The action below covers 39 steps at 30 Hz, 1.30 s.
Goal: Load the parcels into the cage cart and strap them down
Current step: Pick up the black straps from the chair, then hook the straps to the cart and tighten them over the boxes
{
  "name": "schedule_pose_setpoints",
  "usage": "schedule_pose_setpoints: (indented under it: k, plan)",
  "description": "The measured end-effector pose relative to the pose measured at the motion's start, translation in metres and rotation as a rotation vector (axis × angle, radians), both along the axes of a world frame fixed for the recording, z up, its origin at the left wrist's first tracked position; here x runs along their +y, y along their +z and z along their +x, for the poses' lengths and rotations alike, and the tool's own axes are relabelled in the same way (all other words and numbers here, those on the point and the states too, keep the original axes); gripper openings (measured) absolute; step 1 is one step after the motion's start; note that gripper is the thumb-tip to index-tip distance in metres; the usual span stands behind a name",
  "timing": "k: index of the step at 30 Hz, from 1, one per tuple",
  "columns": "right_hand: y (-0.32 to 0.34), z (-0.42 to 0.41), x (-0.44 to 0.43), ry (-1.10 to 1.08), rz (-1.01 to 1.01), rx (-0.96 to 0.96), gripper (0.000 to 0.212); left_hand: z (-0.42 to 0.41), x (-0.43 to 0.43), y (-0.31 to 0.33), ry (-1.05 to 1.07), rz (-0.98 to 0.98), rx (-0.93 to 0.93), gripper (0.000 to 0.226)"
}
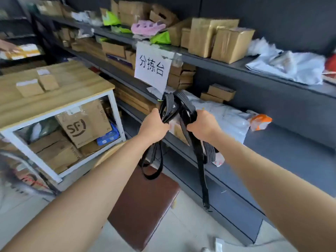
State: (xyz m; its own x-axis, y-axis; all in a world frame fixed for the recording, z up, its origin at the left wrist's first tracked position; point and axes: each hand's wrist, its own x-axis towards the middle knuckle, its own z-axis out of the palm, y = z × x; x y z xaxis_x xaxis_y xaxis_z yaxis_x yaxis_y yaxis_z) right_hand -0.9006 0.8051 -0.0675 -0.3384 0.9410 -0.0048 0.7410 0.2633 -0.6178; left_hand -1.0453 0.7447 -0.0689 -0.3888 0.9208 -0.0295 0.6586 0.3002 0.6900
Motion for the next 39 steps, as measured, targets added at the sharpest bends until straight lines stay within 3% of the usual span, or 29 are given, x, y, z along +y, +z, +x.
schedule_pose_setpoints:
  k: [2, 6, 12, 16, 19, 25, 28, 39]
  plan:
    - [0.027, 0.043, -0.011, -0.085, 0.061, -0.017, 0.008, 0.036, 0.006, 0.017, -0.122, 0.038, -0.003, 0.023]
    - [0.063, 0.136, -0.037, -0.298, 0.101, -0.009, 0.024, 0.125, 0.018, 0.043, -0.371, 0.09, 0.036, 0.019]
    - [0.098, 0.29, -0.086, -0.595, 0.143, -0.007, 0.025, 0.28, 0.018, 0.065, -0.702, 0.163, 0.031, 0.044]
    - [0.109, 0.394, -0.115, -0.79, 0.176, -0.017, 0.002, 0.389, 0.015, 0.068, -0.914, 0.167, 0.042, 0.047]
    - [0.12, 0.478, -0.133, -0.909, 0.216, -0.027, 0.008, 0.477, 0.013, 0.069, -1.053, 0.194, 0.027, 0.049]
    - [0.156, 0.656, -0.149, -1.113, 0.328, -0.036, 0.02, 0.67, 0.009, 0.08, -1.184, 0.315, 0.001, 0.045]
    - [0.17, 0.735, -0.16, -1.187, 0.352, -0.081, 0.015, 0.757, 0.0, 0.088, -1.24, 0.344, -0.024, 0.043]
    - [0.201, 0.951, -0.189, -1.555, 0.441, -0.215, 0.02, 0.994, -0.003, 0.101, -1.467, 0.274, -0.091, 0.038]
